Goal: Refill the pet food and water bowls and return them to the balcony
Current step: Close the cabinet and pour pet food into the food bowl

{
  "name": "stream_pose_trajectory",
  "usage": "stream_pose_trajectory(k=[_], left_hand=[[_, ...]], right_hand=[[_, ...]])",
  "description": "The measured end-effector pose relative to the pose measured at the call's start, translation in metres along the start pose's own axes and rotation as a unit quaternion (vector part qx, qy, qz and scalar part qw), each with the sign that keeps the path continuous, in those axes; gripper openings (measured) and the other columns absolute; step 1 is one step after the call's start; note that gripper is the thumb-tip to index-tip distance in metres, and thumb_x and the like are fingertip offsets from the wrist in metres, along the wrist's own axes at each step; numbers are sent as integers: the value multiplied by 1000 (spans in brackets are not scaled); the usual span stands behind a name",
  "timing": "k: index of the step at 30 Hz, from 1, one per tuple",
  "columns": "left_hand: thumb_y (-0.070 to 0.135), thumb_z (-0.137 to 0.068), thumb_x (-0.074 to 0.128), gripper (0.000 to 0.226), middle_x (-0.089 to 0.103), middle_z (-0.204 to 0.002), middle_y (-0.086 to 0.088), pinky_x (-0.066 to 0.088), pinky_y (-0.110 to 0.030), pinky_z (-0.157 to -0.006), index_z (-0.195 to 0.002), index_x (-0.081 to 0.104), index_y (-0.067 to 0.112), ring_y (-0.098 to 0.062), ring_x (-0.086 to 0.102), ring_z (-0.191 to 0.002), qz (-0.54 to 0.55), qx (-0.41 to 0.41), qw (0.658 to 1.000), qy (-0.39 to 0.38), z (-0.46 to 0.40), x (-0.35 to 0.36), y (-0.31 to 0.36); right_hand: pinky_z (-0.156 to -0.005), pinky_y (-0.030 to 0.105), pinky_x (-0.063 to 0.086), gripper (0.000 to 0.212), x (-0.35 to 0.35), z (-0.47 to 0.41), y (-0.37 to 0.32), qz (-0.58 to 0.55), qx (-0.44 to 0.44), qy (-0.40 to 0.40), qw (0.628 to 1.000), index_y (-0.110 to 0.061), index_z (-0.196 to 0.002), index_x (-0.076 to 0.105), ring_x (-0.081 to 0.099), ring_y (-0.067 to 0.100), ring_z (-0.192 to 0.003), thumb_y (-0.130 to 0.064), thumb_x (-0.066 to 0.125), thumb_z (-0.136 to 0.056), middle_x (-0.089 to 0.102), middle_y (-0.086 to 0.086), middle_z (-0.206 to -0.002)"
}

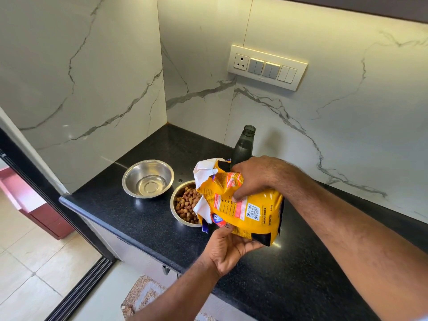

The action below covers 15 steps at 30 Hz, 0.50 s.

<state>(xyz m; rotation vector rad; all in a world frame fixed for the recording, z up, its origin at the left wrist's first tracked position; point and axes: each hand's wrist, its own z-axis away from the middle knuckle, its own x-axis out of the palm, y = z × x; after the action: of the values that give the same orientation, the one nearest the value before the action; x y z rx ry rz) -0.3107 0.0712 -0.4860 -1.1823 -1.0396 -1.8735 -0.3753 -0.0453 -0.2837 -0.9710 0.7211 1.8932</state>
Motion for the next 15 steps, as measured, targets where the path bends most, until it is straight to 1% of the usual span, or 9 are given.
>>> stream_pose_trajectory(k=[2, 6, 11, 15], left_hand=[[14, -69, 89, 84, 51, -146, -32, 38, -76, -103, -143, 49, 11, -58, 49, -132, 4, 3, 1000, 5, 1, 1, 3], [16, -79, 73, 69, 53, -144, -32, 36, -76, -106, -143, 49, 11, -58, 49, -131, -2, 2, 1000, 2, -2, -3, 7], [18, -83, 69, 67, 53, -144, -31, 41, -75, -102, -145, 47, 10, -58, 50, -130, 13, 5, 1000, 0, -3, -8, 12], [19, -87, 64, 66, 51, -147, -32, 41, -75, -101, -149, 43, 10, -58, 49, -131, 22, 6, 1000, -2, -5, -13, 18]], right_hand=[[-92, 41, 55, 87, 0, -1, -1, 2, -2, 2, 1000, -28, -151, 41, 67, 24, -115, -64, 75, -80, 63, 1, -139], [-95, 43, 57, 86, -1, -7, -6, 7, -4, 0, 1000, -29, -151, 41, 67, 24, -115, -65, 74, -80, 63, 1, -138], [-95, 45, 57, 86, -2, -17, -11, 17, -4, -2, 1000, -30, -149, 43, 67, 24, -113, -67, 74, -79, 64, 0, -136], [-95, 47, 57, 84, -2, -27, -15, 10, -6, 5, 1000, -32, -147, 46, 67, 24, -112, -68, 75, -76, 65, -1, -133]])
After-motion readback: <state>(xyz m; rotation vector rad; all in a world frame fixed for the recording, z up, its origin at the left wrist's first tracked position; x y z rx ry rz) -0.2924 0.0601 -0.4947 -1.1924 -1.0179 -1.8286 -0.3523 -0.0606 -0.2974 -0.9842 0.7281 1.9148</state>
